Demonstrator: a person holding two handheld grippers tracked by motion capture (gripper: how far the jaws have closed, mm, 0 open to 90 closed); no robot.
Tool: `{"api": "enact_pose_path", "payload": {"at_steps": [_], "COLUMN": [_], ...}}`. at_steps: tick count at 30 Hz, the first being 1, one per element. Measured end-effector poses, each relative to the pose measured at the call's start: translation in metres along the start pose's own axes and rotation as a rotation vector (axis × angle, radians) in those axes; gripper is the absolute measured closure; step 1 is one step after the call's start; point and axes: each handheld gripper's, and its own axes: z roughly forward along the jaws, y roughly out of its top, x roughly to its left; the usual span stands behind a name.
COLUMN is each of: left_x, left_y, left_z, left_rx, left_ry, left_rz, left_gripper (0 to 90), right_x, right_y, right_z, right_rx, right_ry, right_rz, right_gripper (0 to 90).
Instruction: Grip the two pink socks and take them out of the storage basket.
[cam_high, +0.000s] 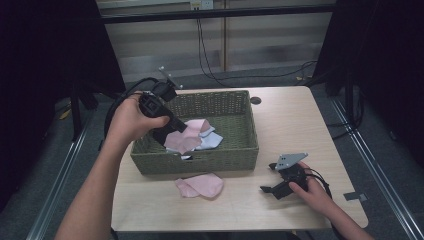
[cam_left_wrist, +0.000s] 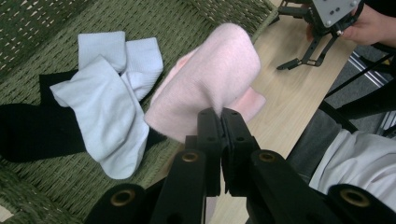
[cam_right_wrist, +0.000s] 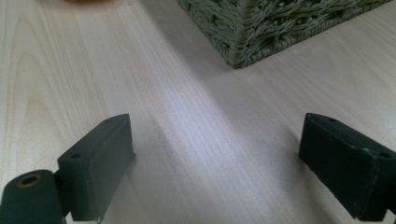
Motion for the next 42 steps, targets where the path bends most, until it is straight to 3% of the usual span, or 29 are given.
{"api": "enact_pose_path", "payload": {"at_steps": [18,26,35,37,39,42], "left_x": [-0.031,-0.039,-0.05,-0.051,-0.051,-0.049], "left_y": [-0.014,-0.021,-0.028,-0.029,-0.031,-0.036], "left_z": [0.021,0.031,0.043,0.048,0.054,0.061], "left_rx": [-0.001,-0.002,0.005,0.006,-0.004,0.001], "left_ry": [-0.031,-0.036,-0.075,-0.09,-0.082,-0.075], "left_rz": [0.099,0.117,0.147,0.148,0.148,0.148], "left_gripper": [87.0,86.7,86.0,82.0,69.9,66.8], "right_x": [0.0,0.0,0.0,0.0,0.0,0.0], "right_y": [0.0,0.0,0.0,0.0,0.0,0.0], "right_z": [0.0,0.0,0.0,0.0,0.0,0.0], "right_rx": [-0.003,-0.002,0.002,0.001,0.003,0.002], "right_ry": [-0.004,-0.004,0.0,0.0,0.001,0.0], "right_rz": [-0.002,-0.002,0.0,0.0,0.002,0.0], "right_gripper": [9.3,9.3,9.3,9.3,9.3,9.3]}}
